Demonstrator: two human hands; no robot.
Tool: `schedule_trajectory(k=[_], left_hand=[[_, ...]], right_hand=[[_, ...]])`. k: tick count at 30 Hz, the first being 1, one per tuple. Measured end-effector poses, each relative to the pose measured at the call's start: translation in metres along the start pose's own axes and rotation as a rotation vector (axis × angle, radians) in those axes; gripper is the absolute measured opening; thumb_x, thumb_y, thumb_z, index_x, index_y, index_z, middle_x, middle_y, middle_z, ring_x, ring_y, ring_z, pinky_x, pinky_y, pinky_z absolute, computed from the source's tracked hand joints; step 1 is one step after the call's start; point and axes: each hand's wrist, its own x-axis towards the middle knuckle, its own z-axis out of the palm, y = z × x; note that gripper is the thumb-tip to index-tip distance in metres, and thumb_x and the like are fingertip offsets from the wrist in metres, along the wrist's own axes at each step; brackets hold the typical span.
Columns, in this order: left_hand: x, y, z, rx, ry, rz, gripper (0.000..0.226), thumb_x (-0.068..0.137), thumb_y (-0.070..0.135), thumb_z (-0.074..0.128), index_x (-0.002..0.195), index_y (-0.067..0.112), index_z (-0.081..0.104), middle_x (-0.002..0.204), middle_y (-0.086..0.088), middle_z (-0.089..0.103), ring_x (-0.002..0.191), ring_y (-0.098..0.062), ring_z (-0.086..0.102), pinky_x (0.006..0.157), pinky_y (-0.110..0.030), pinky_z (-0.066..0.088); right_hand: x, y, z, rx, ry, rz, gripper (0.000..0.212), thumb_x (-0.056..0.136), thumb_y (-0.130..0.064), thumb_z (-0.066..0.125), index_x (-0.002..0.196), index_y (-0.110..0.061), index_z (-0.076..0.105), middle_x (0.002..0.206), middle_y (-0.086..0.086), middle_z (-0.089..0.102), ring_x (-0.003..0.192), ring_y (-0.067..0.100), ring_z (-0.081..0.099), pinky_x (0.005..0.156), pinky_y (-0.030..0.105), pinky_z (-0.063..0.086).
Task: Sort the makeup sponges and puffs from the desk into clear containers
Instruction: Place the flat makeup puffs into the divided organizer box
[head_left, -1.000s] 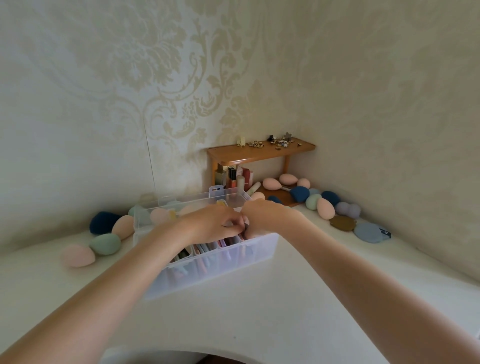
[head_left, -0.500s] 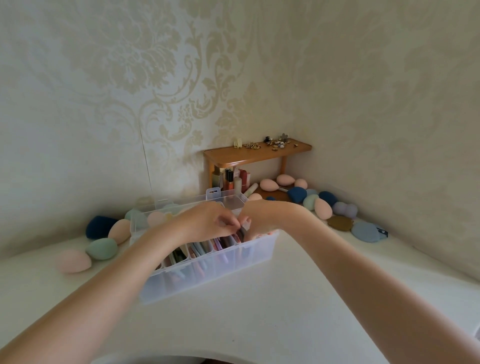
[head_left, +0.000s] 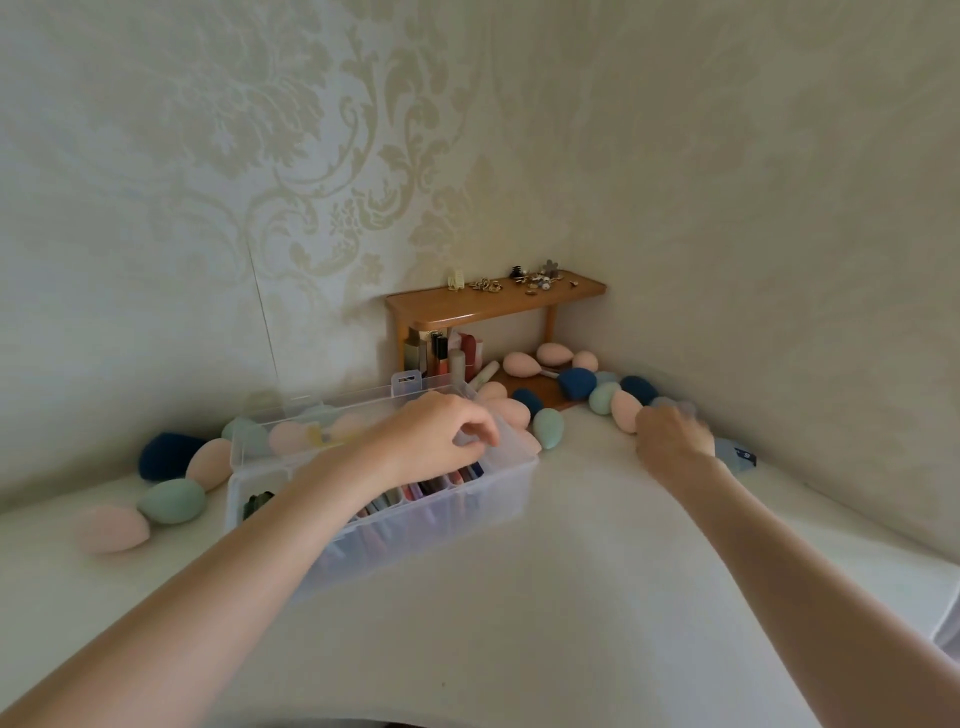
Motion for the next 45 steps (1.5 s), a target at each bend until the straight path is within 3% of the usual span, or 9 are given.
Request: schedule_trajectory(k=[7,17,22,25,27,29,33,38,45], left_hand=[[-0.002,-0.002,0.001,-0.004,-0.016,-0.016,0.022,0.09,0.012,0.054,0.107,0.021,0.065,0.116,0.004,0.062,0.1,-0.014,0.059,0.089,-0.028,0.049],[-0.005,-0.007,0.001,-0.029,0.09,-0.048,0.022,0.09,0.012,0.051,0.111,0.018,0.051,0.106,0.01,0.049,0.104,-0.008,0.051,0.089,-0.02,0.042],[-0.013,-0.004,-0.003,-0.044,0.125,-0.034,0.028,0.09,0.012,0.054,0.118,0.016,0.051,0.12,0.006,0.054,0.106,-0.006,0.052,0.092,-0.026,0.048],[-0.011,0.002,-0.001,-0.03,0.081,-0.033,0.024,0.09,0.012,0.054,0.113,0.018,0.056,0.119,0.006,0.057,0.1,-0.011,0.057,0.088,-0.028,0.052],[-0.009,0.005,0.002,0.015,0.032,-0.041,0.024,0.09,0.014,0.053,0.112,0.022,0.058,0.121,0.003,0.058,0.102,-0.013,0.059,0.09,-0.028,0.051],[-0.006,0.007,0.002,0.05,-0.002,-0.044,0.026,0.09,0.016,0.051,0.114,0.023,0.059,0.121,0.003,0.06,0.106,-0.014,0.059,0.094,-0.032,0.05],[-0.001,0.01,0.001,0.114,-0.065,-0.059,0.025,0.091,0.02,0.049,0.111,0.025,0.063,0.122,0.003,0.059,0.107,-0.016,0.057,0.094,-0.038,0.05],[0.001,0.023,0.005,0.197,-0.052,-0.006,0.027,0.09,0.011,0.046,0.101,0.014,0.071,0.108,-0.006,0.064,0.1,-0.022,0.058,0.088,-0.037,0.048],[-0.001,0.024,0.006,0.172,0.024,0.017,0.021,0.087,0.011,0.051,0.089,0.009,0.072,0.095,-0.006,0.066,0.086,-0.017,0.057,0.079,-0.035,0.05]], right_hand=[[-0.002,-0.009,-0.018,-0.041,0.153,-0.023,0.024,0.092,-0.005,0.045,0.11,-0.012,0.059,0.11,0.006,0.065,0.104,0.027,0.06,0.083,0.03,0.038],[-0.04,-0.067,-0.081,0.72,0.083,-0.267,0.026,0.08,-0.025,0.064,0.061,-0.01,0.055,0.067,0.004,0.052,0.066,0.022,0.049,0.047,0.024,0.031],[-0.048,-0.086,-0.05,0.626,-0.026,-0.328,0.019,0.084,-0.025,0.062,0.088,-0.006,0.066,0.064,-0.001,0.052,0.057,0.012,0.046,0.049,0.019,0.033],[-0.05,-0.092,-0.042,0.572,-0.037,-0.403,0.024,0.086,-0.024,0.059,0.102,-0.008,0.067,0.089,0.005,0.064,0.075,0.018,0.05,0.063,0.023,0.037],[-0.05,-0.088,-0.046,0.6,-0.054,-0.391,0.026,0.089,-0.02,0.055,0.109,-0.008,0.066,0.093,0.007,0.063,0.078,0.018,0.049,0.055,0.02,0.031],[-0.049,-0.077,-0.054,0.661,-0.014,-0.341,0.029,0.094,-0.009,0.047,0.118,-0.008,0.062,0.106,0.009,0.062,0.089,0.02,0.054,0.05,0.021,0.031],[-0.021,-0.035,-0.05,0.59,0.16,-0.063,0.028,0.092,-0.012,0.041,0.11,-0.007,0.062,0.12,0.017,0.058,0.113,0.036,0.05,0.083,0.037,0.042],[-0.009,0.014,-0.005,0.273,-0.094,0.183,0.042,0.091,-0.009,0.04,0.132,-0.014,0.042,0.141,0.016,0.034,0.131,0.044,0.029,0.107,0.051,0.029],[-0.01,0.03,0.025,0.382,-0.046,0.225,0.036,0.094,-0.017,0.041,0.128,-0.006,0.047,0.135,0.02,0.034,0.123,0.043,0.037,0.095,0.042,0.042]])
